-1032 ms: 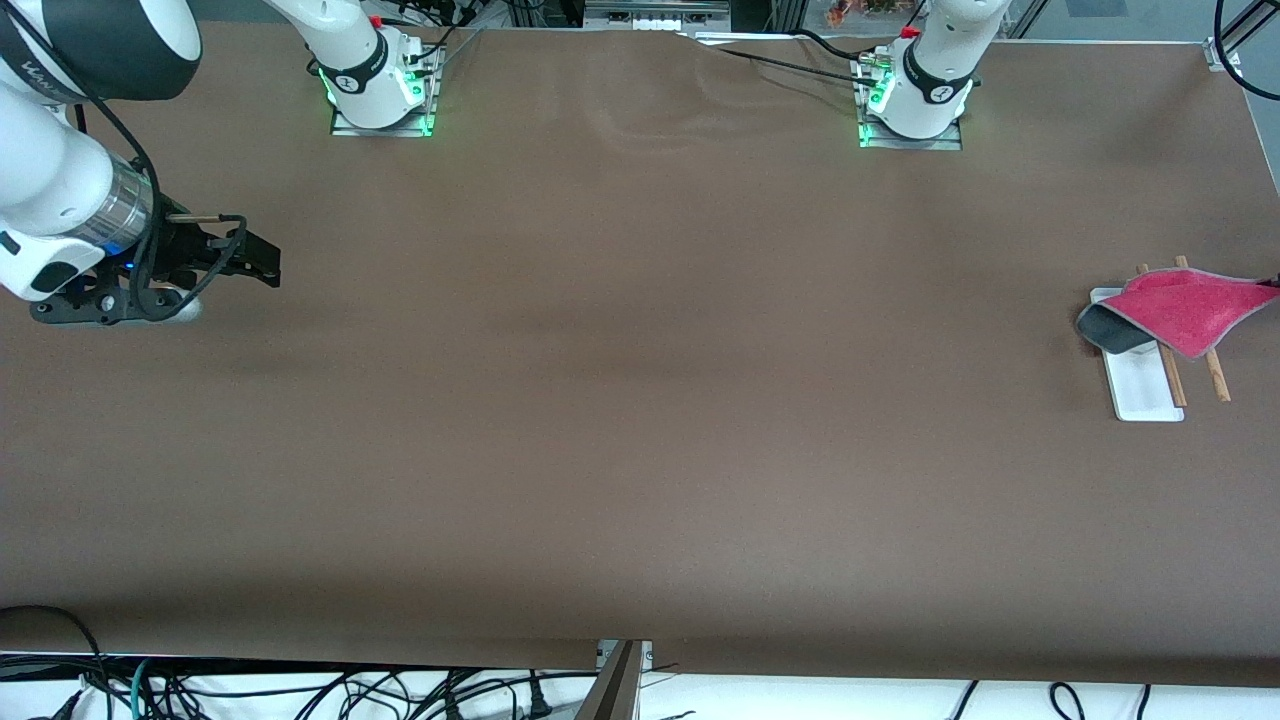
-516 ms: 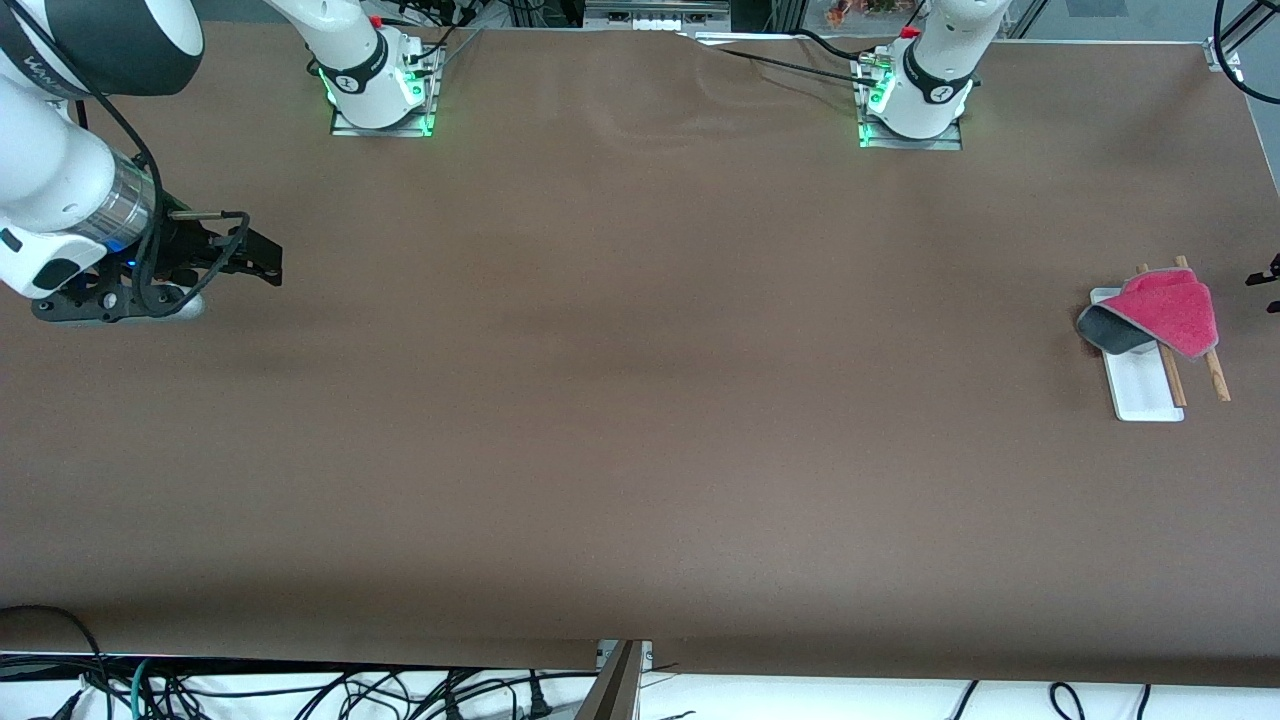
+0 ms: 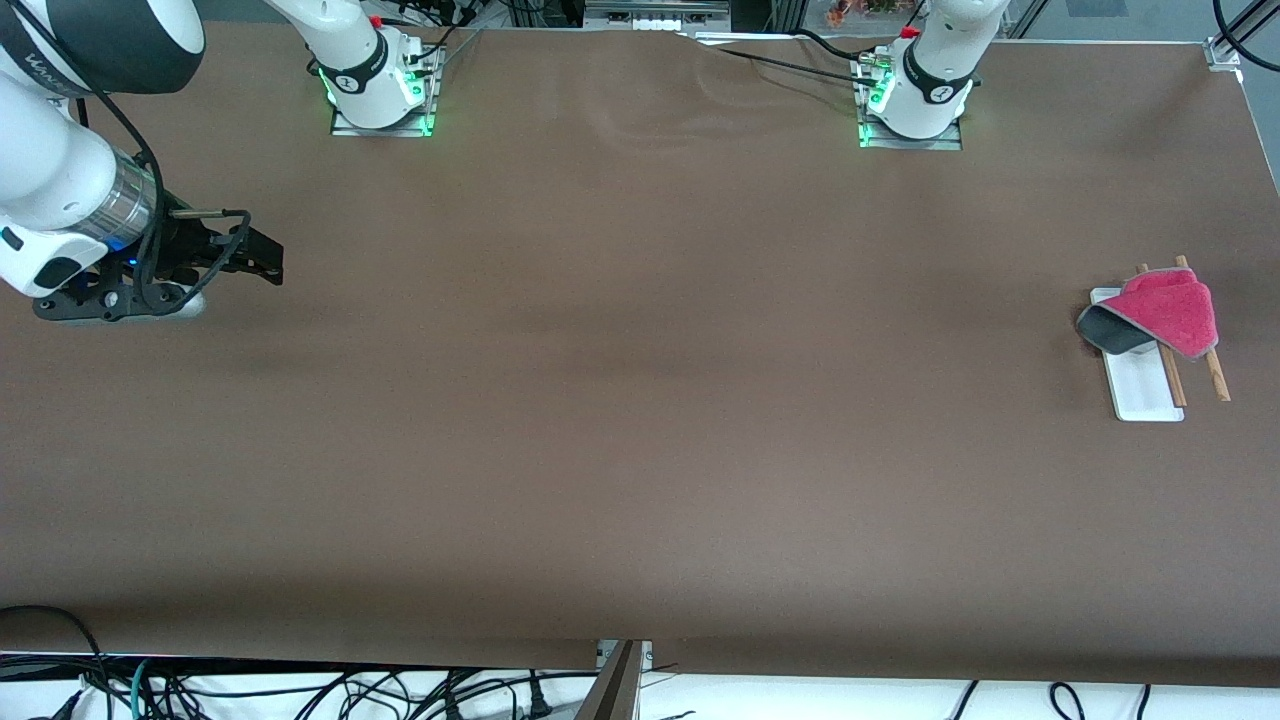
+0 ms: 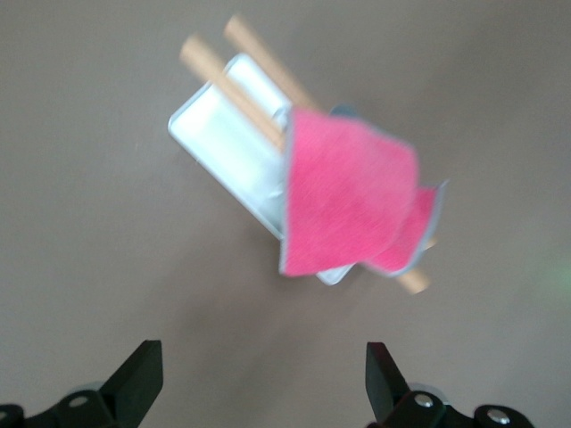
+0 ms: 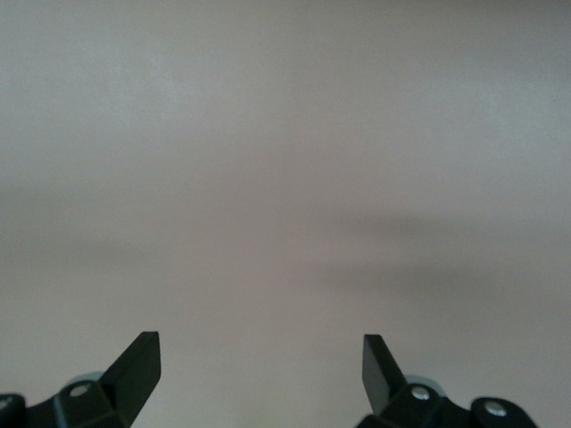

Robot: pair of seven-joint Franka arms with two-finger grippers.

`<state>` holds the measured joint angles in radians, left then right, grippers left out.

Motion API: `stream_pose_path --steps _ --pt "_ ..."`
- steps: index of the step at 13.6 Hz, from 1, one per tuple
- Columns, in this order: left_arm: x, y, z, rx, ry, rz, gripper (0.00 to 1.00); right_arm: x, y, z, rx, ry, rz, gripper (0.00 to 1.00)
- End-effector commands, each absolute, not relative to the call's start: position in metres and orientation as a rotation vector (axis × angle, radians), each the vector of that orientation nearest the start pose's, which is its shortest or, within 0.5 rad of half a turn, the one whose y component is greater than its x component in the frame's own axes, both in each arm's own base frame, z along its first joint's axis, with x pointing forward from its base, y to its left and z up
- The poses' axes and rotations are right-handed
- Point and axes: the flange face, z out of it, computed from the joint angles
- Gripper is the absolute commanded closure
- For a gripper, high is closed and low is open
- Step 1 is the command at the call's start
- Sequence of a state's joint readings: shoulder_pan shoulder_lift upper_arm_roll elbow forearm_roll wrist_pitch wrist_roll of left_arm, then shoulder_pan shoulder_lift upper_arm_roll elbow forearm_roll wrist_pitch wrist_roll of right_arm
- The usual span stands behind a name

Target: Pass towel and hang on rack

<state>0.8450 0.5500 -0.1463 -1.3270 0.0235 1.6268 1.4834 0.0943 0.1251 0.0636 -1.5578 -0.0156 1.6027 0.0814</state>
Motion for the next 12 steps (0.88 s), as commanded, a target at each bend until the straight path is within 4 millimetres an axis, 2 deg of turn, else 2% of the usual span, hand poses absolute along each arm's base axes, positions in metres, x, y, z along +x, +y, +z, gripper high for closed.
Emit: stream_pose_path --steps 1,3,6,10,11,12 --pt "0.530 0.390 0.460 -3.140 1.200 0.225 0.00 0.575 0.090 0.567 -3.150 -0.141 0.136 0.00" --pt "0.545 0.333 0.497 -3.167 1.078 0.284 0.00 0.573 0.089 0.569 -3.150 -0.139 0.138 0.00" --pt "0.573 0.237 0.530 -3.173 0.919 0.354 0.00 0.573 0.089 0.569 -3.146 -0.136 0.137 0.00" --pt "0.594 0.136 0.548 -3.179 0.639 0.391 0.00 0.572 0.090 0.569 -3.134 -0.132 0.143 0.00" --pt "0.595 0.101 0.554 -3.161 0.585 0.395 0.00 0.572 0.090 0.569 -3.134 -0.132 0.143 0.00" --pt "0.592 0.076 0.554 -3.152 0.481 0.404 0.00 0.572 0.090 0.568 -3.134 -0.132 0.148 0.00"
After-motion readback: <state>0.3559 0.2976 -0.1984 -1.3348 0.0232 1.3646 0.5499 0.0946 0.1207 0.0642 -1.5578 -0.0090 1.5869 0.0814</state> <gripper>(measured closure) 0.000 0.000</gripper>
